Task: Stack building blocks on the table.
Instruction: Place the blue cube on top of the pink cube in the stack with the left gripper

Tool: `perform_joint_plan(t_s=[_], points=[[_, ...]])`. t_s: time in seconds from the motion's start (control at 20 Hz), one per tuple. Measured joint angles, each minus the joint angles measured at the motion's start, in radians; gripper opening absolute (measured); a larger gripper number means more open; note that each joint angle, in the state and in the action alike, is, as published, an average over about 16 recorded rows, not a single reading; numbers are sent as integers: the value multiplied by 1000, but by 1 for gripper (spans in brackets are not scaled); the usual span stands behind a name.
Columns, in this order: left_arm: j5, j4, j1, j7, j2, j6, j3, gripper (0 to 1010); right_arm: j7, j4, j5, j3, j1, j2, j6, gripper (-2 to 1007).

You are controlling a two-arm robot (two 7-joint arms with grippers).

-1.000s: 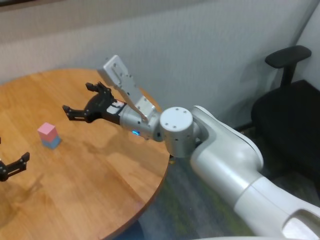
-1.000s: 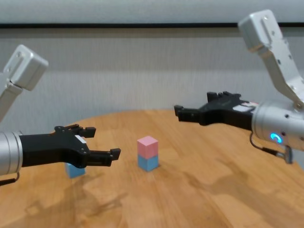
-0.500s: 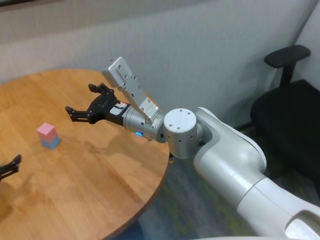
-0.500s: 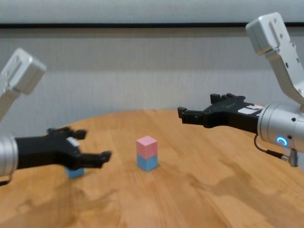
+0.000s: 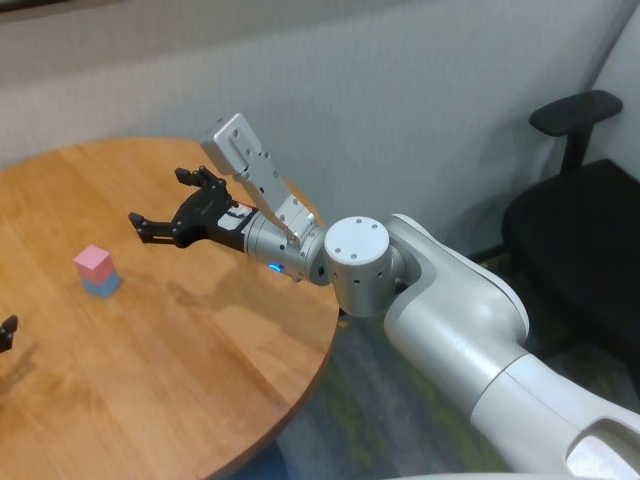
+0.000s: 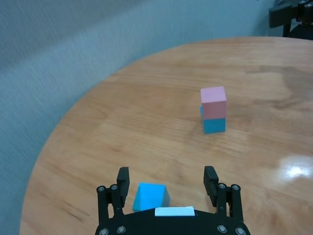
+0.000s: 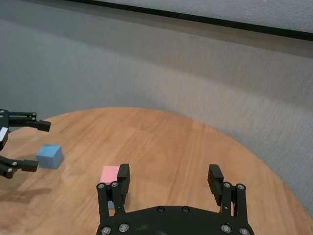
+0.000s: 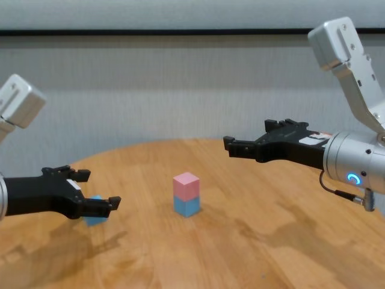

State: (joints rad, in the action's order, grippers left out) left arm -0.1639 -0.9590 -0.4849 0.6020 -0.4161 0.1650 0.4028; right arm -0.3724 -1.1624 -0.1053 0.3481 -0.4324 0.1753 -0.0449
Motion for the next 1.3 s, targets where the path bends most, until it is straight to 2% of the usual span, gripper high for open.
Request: perform_joint_plan(t_s=[0.45,0.7,0.95,1.3], points=[[-19,171,-89,83,12,79,7,1000,1,5,2,1,-3,-3,0,1005],[-32,250,-124,122,20,108,10,1000,2,6,2,1,-4,-3,0,1004],[-42,289,-136,144,27,117,13,1000,2,7,2,1,-5,-4,0,1005],[-45,302,-134,153,40,112,21,1000,2,8,3,1,-5,-4,0,1005]])
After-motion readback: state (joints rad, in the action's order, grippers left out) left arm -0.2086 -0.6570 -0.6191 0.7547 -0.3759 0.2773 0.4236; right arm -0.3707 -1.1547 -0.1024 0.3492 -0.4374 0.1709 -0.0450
